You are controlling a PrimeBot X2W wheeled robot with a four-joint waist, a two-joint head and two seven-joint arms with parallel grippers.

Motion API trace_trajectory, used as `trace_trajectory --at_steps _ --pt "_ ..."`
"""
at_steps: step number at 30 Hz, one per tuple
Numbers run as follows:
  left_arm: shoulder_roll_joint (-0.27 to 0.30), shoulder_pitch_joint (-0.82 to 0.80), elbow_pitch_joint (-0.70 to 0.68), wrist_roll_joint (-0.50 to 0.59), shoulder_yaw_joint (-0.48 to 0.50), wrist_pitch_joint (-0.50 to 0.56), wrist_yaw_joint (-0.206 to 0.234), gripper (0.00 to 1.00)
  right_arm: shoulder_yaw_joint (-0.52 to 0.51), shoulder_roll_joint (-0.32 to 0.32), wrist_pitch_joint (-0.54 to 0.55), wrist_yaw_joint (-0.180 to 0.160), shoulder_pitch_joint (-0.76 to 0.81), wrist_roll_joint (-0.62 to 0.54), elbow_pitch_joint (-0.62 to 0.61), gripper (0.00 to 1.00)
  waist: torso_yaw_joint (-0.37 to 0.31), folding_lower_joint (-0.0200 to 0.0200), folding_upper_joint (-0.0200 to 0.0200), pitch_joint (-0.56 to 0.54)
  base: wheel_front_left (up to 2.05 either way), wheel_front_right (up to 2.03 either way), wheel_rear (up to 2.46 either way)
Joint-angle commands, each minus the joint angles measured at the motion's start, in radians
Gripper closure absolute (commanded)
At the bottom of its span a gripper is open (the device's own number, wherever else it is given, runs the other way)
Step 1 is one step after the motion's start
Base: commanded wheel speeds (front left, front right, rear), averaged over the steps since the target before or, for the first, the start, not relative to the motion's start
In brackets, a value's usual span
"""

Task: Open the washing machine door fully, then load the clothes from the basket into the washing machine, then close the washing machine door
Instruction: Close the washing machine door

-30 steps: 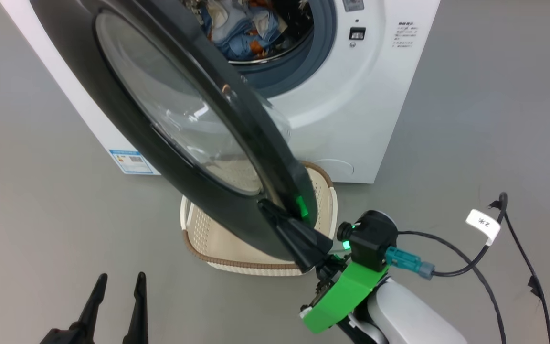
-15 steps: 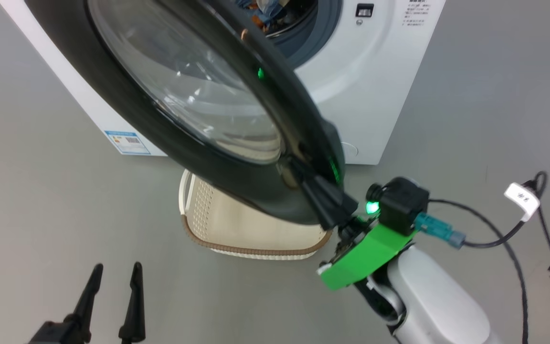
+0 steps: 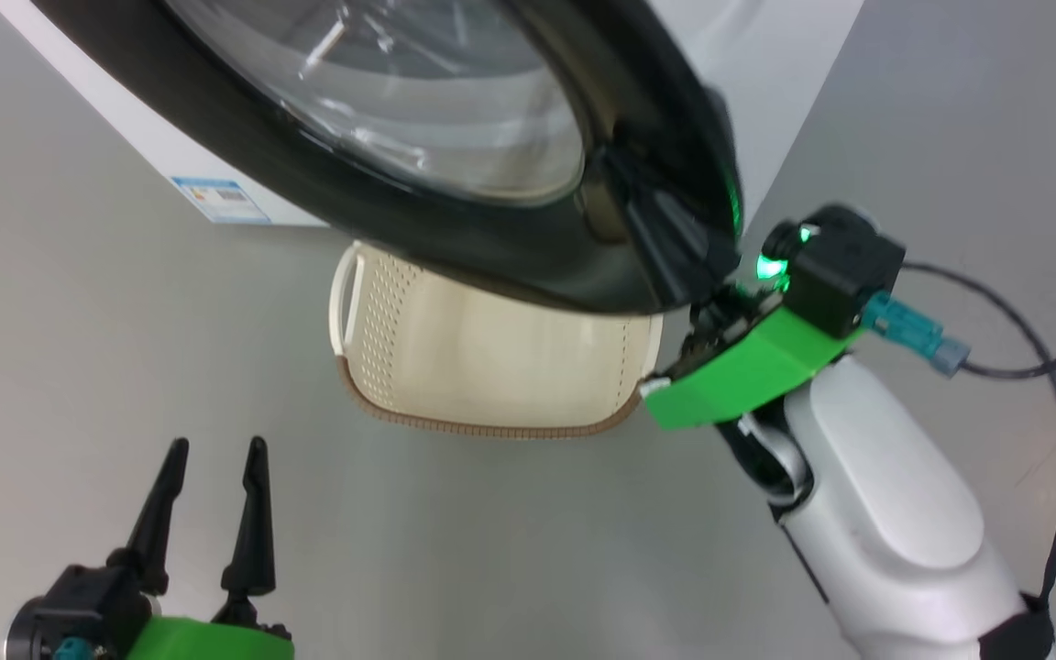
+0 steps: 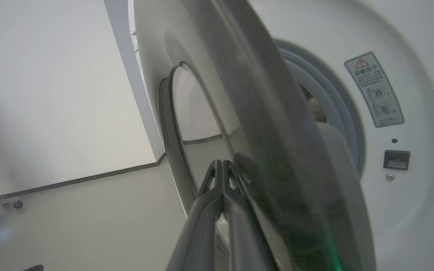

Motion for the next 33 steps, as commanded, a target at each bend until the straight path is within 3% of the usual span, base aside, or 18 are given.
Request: trace_trajectory --at_steps 1,9,22,33 --pt "0.007 -0.028 -0.030 -0.004 0.038 -0.006 -0.002 0.00 -0.002 0.018 -0.005 0.001 -0.033 -0.011 -0.028 1.00 -0.007 0.0000 -0.0001 0.050 0.00 0.00 0.00" --pt "0.007 -0.060 -0.049 -0.010 0.030 -0.006 -0.002 0.00 -0.051 0.015 -0.005 0.001 -0.136 -0.061 -0.021 1.00 -0.006 0.0000 -0.0001 0.132 0.00 0.00 0.00" --pt "0.007 -0.123 -0.085 -0.005 0.006 -0.006 -0.002 0.00 -0.119 -0.088 -0.005 0.001 -0.343 -0.112 0.006 1.00 0.060 0.0000 -0.0001 0.267 0.00 0.00 0.00" --pt "0.007 -0.130 -0.092 -0.017 -0.003 -0.006 -0.002 0.00 -0.190 -0.138 -0.005 0.001 -0.444 -0.135 0.053 1.00 0.097 0.0000 -0.0001 0.286 0.00 0.00 0.00"
